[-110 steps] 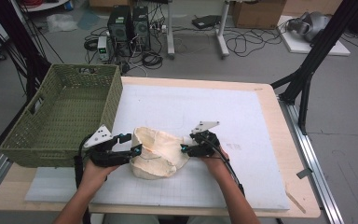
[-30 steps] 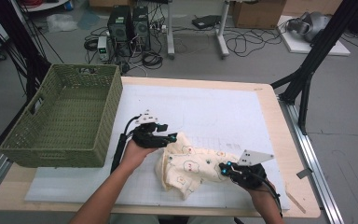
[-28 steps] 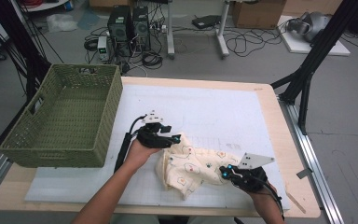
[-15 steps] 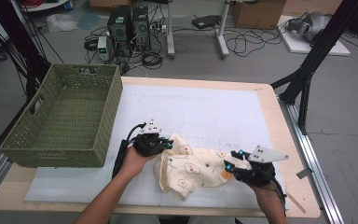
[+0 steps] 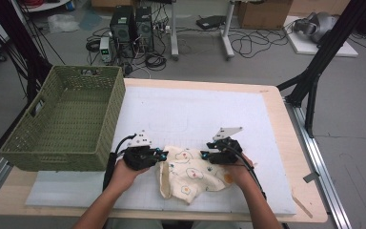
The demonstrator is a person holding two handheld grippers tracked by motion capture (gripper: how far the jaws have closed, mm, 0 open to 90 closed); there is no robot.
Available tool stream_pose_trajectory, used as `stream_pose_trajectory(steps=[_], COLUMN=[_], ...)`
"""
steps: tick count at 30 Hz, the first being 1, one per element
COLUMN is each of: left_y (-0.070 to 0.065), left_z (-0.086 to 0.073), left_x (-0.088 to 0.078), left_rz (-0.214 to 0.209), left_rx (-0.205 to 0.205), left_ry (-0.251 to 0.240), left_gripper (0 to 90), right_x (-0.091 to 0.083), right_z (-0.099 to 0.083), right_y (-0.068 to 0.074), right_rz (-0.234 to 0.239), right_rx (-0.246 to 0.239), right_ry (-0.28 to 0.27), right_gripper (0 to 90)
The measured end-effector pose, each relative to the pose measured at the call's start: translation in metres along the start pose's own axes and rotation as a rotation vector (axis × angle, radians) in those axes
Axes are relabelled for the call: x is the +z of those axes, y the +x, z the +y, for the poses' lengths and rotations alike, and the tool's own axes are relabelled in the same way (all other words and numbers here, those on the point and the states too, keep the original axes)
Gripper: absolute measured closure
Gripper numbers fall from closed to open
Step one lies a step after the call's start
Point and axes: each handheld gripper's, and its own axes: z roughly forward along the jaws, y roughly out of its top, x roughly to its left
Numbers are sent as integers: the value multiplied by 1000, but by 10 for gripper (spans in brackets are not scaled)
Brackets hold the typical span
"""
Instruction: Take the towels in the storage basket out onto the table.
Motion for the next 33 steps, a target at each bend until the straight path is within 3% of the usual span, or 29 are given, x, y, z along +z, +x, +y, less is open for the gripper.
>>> stream_pose_trajectory(steps=[2,3,5,7,11,12,15,17,18,20,23,27,33], left_y=[0,0,-1,-1,-4,-4,-5,-3,1,7,14,20,32], left_z=[-1,-2,-3,-3,-4,-5,-6,-4,-3,0,8,23,44], left_x=[0,0,0,0,5,7,11,10,9,6,0,-2,16], left_rz=[-5,-9,-16,-18,-26,-27,-22,8,20,42,49,68,124], left_rx=[-4,-8,-5,-4,-4,-6,-18,-37,-50,-75,-95,-86,-67], left_ry=[2,2,9,20,51,56,68,48,34,4,-37,-62,-33], left_gripper=[860,860,859,856,827,784,624,548,504,474,444,439,430], right_x=[6,6,6,6,1,-1,0,1,0,-7,-27,-49,-67], right_z=[0,0,2,6,13,15,14,11,11,9,5,-9,-42], right_y=[1,1,5,9,-4,-6,-10,-11,-12,-13,-17,-20,-21], right_rz=[-4,23,29,-53,-217,-274,-343,-339,-349,-354,-345,-347,-341], right_rx=[-25,-25,-68,-109,-73,-66,-72,-45,-52,-21,43,88,131], right_ry=[19,19,29,51,-9,-24,-14,1,-10,-50,-123,-190,-196], right_gripper=[575,679,854,863,864,862,853,771,714,636,625,607,590])
